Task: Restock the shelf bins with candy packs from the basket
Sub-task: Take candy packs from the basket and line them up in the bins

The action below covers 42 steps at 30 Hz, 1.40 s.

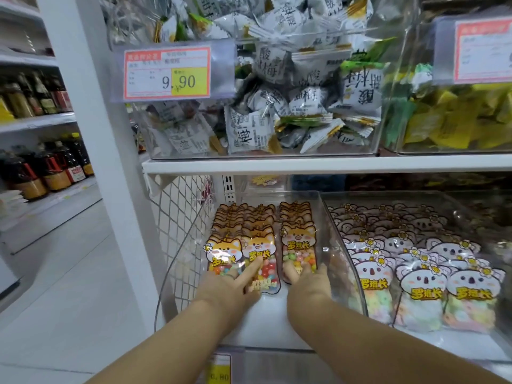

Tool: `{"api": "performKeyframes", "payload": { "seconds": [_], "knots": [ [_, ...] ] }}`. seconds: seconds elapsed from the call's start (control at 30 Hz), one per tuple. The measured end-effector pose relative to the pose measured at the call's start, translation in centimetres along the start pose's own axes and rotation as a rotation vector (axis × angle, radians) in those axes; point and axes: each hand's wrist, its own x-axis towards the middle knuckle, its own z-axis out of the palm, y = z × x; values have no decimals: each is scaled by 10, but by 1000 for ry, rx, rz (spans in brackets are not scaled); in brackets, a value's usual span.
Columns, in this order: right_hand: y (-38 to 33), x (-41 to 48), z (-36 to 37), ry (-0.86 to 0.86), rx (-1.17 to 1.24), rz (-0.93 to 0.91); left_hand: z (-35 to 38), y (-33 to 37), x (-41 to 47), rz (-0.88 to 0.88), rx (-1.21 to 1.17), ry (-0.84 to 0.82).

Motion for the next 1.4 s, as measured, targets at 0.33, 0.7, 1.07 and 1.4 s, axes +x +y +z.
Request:
{"api": "performKeyframes", "payload": {
  "seconds": [0.33, 0.7, 1.07, 1.4],
  "knots": [
    [14, -55, -19, 126, 245, -69, -13, -9, -18, 13, -97, 52],
    [38, -179, 33, 835, 635, -307, -25, 43, -99, -119, -722, 687],
    [9, -201, 269, 322, 998, -242, 84, 251, -141, -69, -1093, 218],
    [-28, -132, 335, -16, 1042, -199, 178, 257, -130, -459, -928, 151]
  ]
}}
